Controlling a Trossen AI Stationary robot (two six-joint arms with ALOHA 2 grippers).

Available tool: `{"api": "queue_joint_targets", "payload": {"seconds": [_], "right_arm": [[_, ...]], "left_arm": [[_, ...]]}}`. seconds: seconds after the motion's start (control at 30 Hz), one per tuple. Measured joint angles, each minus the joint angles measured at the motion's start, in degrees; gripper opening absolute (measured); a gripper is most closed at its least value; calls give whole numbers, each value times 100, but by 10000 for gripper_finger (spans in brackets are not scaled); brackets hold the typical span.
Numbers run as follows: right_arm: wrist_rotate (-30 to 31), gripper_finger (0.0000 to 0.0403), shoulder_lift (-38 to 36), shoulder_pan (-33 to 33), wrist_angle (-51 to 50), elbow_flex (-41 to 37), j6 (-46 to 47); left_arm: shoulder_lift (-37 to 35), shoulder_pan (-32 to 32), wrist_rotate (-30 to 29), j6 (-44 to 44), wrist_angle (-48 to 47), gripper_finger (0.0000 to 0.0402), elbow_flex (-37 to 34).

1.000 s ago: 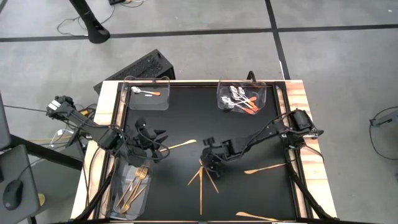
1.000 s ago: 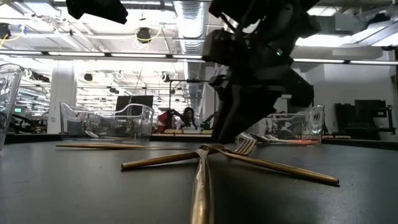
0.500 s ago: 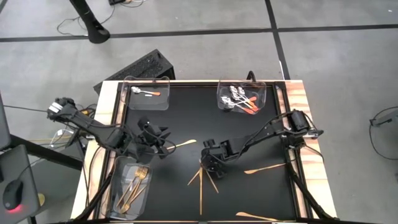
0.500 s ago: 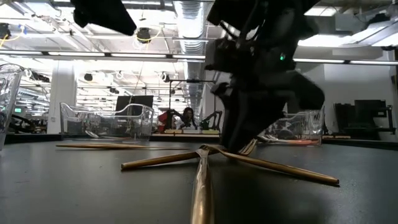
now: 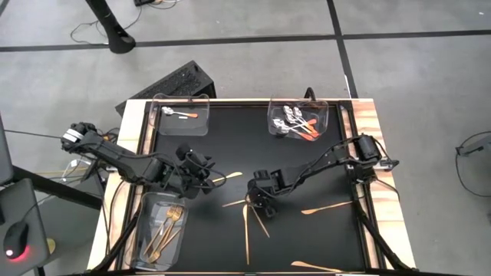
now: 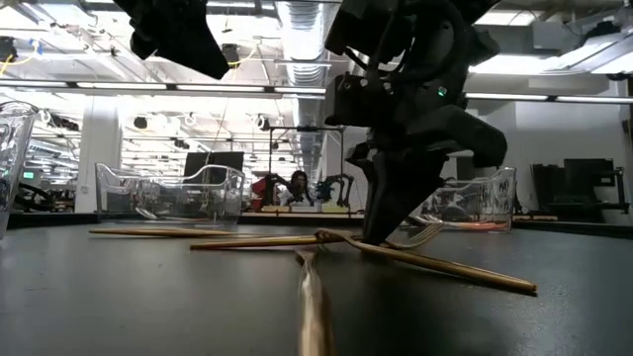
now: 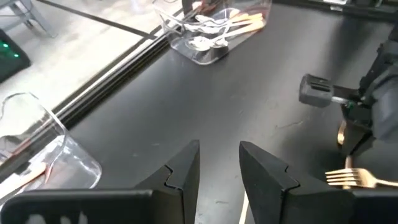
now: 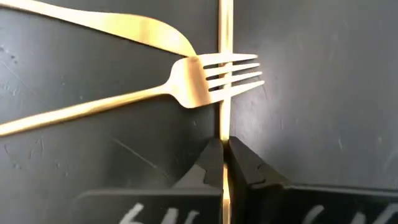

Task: Sort silverware by color (type)
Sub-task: Put the gold fork into the bottom left transparent bin

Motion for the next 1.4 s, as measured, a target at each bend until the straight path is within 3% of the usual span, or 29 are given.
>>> {"api": "queue_joint_targets", "payload": {"seconds": [0.13, 0.23, 0.37, 0.53, 0.7, 0.83, 0.9, 1.03, 1.13, 1.23, 1.4], "right_arm": [[101, 13, -53, -22, -374, 178, 563], [762, 6, -306, 22, -440, 166, 1119], [1118, 6, -991, 39, -452, -44, 1532], [767, 6, -1469, 0, -670, -530, 1649], [586, 6, -1498, 13, -1209, -561, 1782], [1772, 7, -1562, -39, -1407, -565, 2603], [2503, 7, -1667, -44, -1397, -563, 3024], [3226, 9, -1789, -8, -1078, -556, 3399], [3990, 9, -1855, 143, -673, -554, 3467], [4887, 9, -1905, 350, -402, -549, 3465], [5788, 8, -1900, 619, -399, -552, 3628]], "left_arm": [[-1, 21, -164, 87, 36, 99, 0], [-17, 6, -776, -85, -326, 99, 0], [-86, 17, -1217, -716, -1027, 103, -1], [-85, 14, -906, -517, -902, 128, -2], [-82, 197, 87, 853, 56, 152, -2], [-58, 384, 669, 1849, 1112, 156, -2], [-32, 471, 690, 2220, 1517, 156, -2], [63, 680, 704, 2545, 2087, 156, -2], [199, 831, 639, 2318, 2332, 156, 2], [308, 1002, 575, 1553, 2142, 156, -2], [378, 1329, 671, 1172, 1668, 156, -4]]}}
